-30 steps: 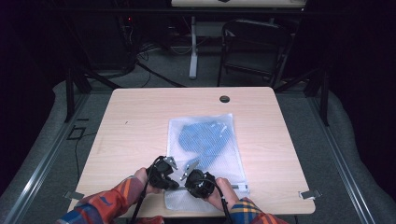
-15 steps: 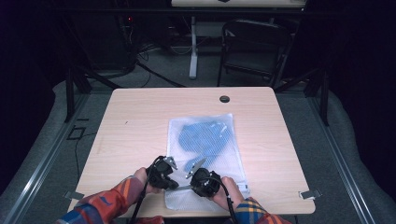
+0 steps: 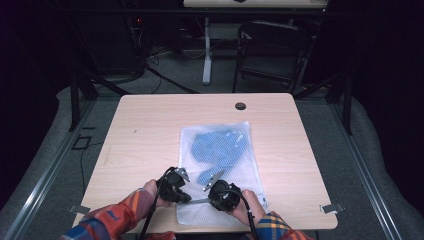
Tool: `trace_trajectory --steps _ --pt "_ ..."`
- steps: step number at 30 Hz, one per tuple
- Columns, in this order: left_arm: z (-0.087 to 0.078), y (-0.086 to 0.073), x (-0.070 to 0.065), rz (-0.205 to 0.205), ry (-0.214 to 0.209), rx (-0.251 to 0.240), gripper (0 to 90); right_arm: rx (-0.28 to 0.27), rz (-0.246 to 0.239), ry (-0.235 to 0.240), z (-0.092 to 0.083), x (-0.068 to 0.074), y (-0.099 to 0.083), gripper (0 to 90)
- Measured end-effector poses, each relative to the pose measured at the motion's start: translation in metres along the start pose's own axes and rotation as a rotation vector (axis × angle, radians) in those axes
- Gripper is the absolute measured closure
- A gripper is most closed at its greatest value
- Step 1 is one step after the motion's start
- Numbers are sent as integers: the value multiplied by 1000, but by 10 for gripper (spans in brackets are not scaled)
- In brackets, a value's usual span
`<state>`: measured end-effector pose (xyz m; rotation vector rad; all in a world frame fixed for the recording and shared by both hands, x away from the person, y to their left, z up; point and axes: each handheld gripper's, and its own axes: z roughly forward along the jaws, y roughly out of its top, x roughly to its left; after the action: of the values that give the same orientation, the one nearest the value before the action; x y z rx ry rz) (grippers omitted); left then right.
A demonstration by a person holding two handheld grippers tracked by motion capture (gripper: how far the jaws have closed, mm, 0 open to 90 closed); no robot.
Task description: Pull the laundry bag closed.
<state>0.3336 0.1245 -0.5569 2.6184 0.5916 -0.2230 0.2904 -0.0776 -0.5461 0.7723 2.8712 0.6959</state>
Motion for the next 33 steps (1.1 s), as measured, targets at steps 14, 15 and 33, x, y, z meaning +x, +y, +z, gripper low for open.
trace_trajectory --steps 14,15,33 --pt "0 0 0 -2 -2 -4 900 11 13 -7 -5 -4 -6 869" --pt "0 0 0 -2 -1 -5 900 10 16 -11 -6 -4 -7 870" --pt "0 -1 1 3 -4 -2 900 7 38 -17 -14 -11 -17 869"
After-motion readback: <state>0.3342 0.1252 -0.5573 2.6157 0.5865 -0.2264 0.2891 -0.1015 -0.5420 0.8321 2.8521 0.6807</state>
